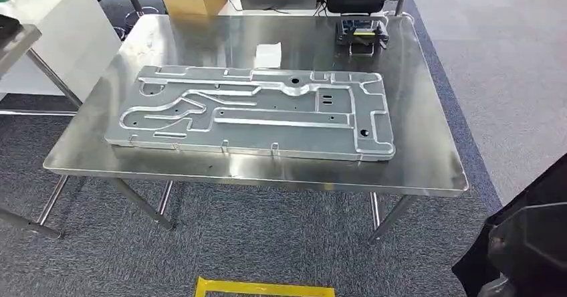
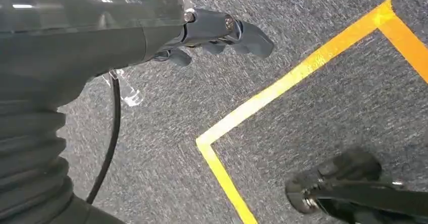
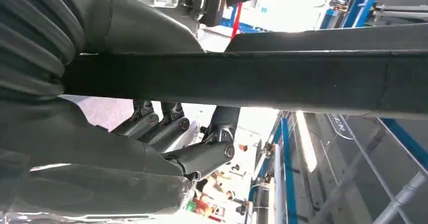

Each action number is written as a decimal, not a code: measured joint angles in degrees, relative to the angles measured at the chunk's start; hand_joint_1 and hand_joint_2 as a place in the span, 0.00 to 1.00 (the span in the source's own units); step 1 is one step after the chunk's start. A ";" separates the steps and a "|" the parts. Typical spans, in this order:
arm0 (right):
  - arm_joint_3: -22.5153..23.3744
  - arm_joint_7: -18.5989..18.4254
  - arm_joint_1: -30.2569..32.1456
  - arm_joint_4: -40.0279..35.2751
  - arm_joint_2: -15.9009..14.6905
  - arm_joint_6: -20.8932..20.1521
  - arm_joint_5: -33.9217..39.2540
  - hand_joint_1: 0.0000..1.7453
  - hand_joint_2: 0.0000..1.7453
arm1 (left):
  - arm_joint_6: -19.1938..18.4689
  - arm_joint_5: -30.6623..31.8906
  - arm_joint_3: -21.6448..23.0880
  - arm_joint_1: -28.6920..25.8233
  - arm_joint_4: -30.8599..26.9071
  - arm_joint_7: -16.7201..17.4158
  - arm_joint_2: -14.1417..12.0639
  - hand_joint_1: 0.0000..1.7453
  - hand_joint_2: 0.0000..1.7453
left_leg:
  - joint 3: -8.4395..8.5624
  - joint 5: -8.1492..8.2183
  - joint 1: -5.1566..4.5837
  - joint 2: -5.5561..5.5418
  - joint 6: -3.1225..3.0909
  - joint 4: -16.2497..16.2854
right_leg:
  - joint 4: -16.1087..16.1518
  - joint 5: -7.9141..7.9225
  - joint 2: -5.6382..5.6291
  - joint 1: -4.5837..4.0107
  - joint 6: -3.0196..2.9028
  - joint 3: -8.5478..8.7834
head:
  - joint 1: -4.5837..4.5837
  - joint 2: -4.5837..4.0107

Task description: Take the parts from the cabinet and place them on the table.

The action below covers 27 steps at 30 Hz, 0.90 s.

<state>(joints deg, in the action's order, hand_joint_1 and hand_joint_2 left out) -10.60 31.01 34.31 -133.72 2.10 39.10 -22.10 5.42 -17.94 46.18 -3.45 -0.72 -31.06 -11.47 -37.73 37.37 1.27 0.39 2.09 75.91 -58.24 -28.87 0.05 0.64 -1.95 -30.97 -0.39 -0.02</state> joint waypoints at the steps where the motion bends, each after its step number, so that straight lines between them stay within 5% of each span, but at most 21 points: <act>1: 0.00 -0.04 0.01 0.00 0.00 0.00 -0.07 1.00 1.00 | -0.04 0.00 0.00 -0.01 0.00 0.00 0.02 0.00 1.00 | -0.30 -1.42 0.00 0.00 -0.12 -0.45 | -0.01 -0.20 -0.09 -0.11 0.00 0.29 | 0.00 0.00; 4: -0.02 -0.09 0.06 0.00 0.00 0.00 -0.13 1.00 1.00 | -0.07 0.02 0.00 -0.02 0.02 0.02 -0.04 0.00 1.00 | 4.61 -9.90 -0.14 -0.01 -1.06 -13.09 | -0.06 -1.10 -0.21 -0.34 0.28 1.70 | 0.00 0.00; 6: -0.07 -0.13 0.09 0.02 0.00 0.00 -0.17 1.00 1.00 | -0.07 0.04 0.00 0.04 0.00 0.09 -0.15 0.00 1.00 | 6.04 -9.75 -0.61 -0.05 -1.61 -16.84 | -0.40 -1.74 -0.39 -0.69 1.02 1.78 | 0.11 0.00; 9: -0.09 -0.24 0.18 0.00 0.00 0.00 -0.24 1.00 1.00 | -0.07 0.04 0.00 -0.05 0.02 0.13 -0.20 0.00 1.00 | 6.01 -9.66 -0.94 -0.05 -2.28 -16.85 | 0.30 -1.69 -0.26 -0.37 1.95 2.04 | 0.07 0.00; 11: -0.09 -0.28 0.25 0.00 0.00 0.00 -0.28 1.00 1.00 | -0.07 0.07 0.02 0.00 0.00 0.13 -0.13 0.00 1.00 | 6.91 -10.17 -0.33 -0.09 -2.95 -18.15 | -1.10 -2.72 -0.21 -0.37 2.66 1.89 | 0.18 0.00; 14: -0.09 -0.39 0.31 0.04 0.00 0.00 -0.31 1.00 1.00 | -0.09 0.07 0.02 0.02 0.00 0.13 -0.11 0.00 1.00 | 7.10 -9.96 -0.34 0.10 -3.62 -18.24 | -13.33 -8.64 -0.19 -0.18 3.32 -4.85 | 0.28 0.02; 15: -0.07 -0.48 0.36 0.13 0.00 0.00 -0.31 1.00 1.00 | -0.11 0.07 0.02 0.02 0.00 0.13 -0.11 0.00 1.00 | 7.21 -9.78 -0.35 0.10 -3.63 -18.22 | -17.13 -9.40 -0.19 -0.14 3.48 -7.28 | 0.24 0.02; 17: -0.09 -0.50 0.40 0.20 0.00 0.00 -0.31 1.00 1.00 | -0.15 0.07 0.02 -0.01 0.00 0.13 -0.09 0.00 1.00 | 7.78 -9.34 -0.36 0.00 -3.51 -18.22 | -15.99 -6.32 -0.17 -0.01 3.56 -7.72 | 0.28 0.00; 20: -0.09 -0.55 0.53 0.20 0.00 0.00 -0.31 1.00 1.00 | -0.13 0.09 0.04 -0.01 0.00 0.13 -0.02 0.00 1.00 | 9.15 -8.34 -0.35 -0.17 -2.97 -18.22 | -2.23 1.76 -0.06 0.02 2.91 -1.66 | 0.33 0.00; 24: -0.09 -0.63 0.80 0.20 0.00 0.00 -0.33 1.00 1.00 | -0.13 0.09 0.09 0.12 0.00 0.13 0.07 0.00 1.00 | 9.57 -7.57 -0.65 -0.11 -1.64 -18.43 | -0.66 0.56 -0.26 -0.59 1.73 -1.11 | 0.20 0.00; 27: -0.09 -0.85 0.96 0.20 0.00 0.00 -0.55 1.00 1.00 | -0.13 0.13 0.13 0.26 0.00 0.13 0.04 0.00 1.00 | 9.09 -5.78 -0.49 -0.15 -0.75 -15.51 | 0.65 0.77 -0.18 0.02 0.49 0.07 | 0.00 0.00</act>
<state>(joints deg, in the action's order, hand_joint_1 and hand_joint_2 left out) -10.69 30.16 35.27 -133.52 2.10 39.10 -22.64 5.29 -17.81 46.31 -3.19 -0.72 -30.93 -11.43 -28.64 31.59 0.79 0.24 1.33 60.40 -57.59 -28.09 -0.13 0.66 -1.46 -30.90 -0.39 -0.02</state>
